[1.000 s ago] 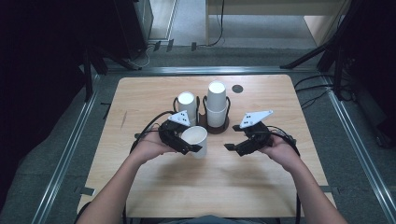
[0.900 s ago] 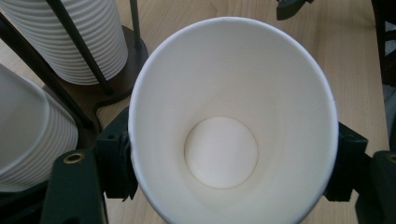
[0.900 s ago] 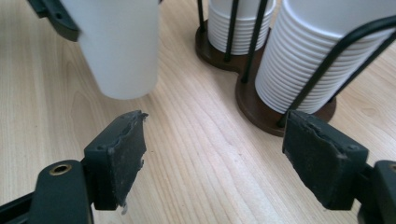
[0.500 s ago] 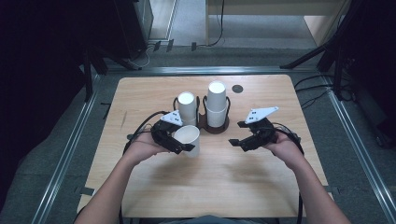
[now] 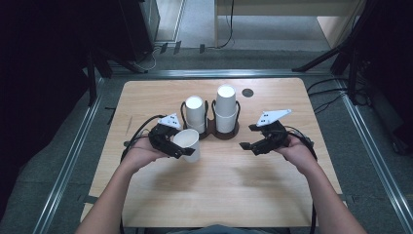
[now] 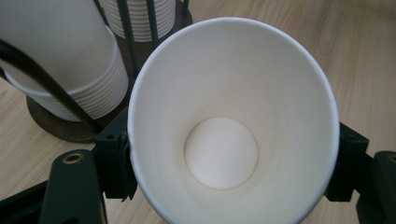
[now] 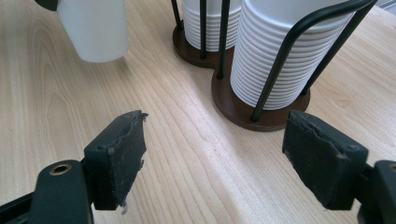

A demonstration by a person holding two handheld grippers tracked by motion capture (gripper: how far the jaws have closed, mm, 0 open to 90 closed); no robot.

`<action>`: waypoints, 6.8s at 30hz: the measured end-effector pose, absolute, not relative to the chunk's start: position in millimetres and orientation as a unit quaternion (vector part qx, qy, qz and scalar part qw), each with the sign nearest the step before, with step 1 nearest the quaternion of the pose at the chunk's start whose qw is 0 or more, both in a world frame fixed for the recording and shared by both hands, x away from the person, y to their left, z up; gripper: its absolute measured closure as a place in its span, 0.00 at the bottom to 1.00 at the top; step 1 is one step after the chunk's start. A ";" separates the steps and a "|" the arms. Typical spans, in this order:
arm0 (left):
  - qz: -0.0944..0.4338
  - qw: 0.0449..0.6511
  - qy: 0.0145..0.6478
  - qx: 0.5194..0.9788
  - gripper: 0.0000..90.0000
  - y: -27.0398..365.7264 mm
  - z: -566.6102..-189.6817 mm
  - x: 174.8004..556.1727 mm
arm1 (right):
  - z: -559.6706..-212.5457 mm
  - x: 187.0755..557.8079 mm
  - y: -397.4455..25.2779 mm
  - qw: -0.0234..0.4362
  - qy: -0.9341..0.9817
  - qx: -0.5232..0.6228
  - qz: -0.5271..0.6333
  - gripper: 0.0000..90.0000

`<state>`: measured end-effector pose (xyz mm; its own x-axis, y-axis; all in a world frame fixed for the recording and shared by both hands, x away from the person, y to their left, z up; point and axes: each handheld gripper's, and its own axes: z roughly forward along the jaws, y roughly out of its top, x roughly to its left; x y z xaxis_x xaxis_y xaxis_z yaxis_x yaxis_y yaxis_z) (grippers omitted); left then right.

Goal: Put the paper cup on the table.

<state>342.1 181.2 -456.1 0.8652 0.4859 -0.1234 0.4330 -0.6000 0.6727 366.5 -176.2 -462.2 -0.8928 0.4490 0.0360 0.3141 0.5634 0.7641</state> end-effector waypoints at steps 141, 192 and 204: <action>0.125 0.369 0.467 0.794 0.10 311.8 -445.5 391.7 | -479.5 354.0 -176.3 0.059 0.903 0.205 0.372 0.25; 0.072 0.385 0.343 0.854 0.14 217.7 -430.7 359.7 | -478.0 353.4 -176.8 0.062 0.905 0.200 0.370 0.25; 0.056 0.369 0.314 0.873 0.14 187.3 -441.8 353.9 | -477.9 352.3 -175.4 0.062 0.906 0.196 0.370 0.25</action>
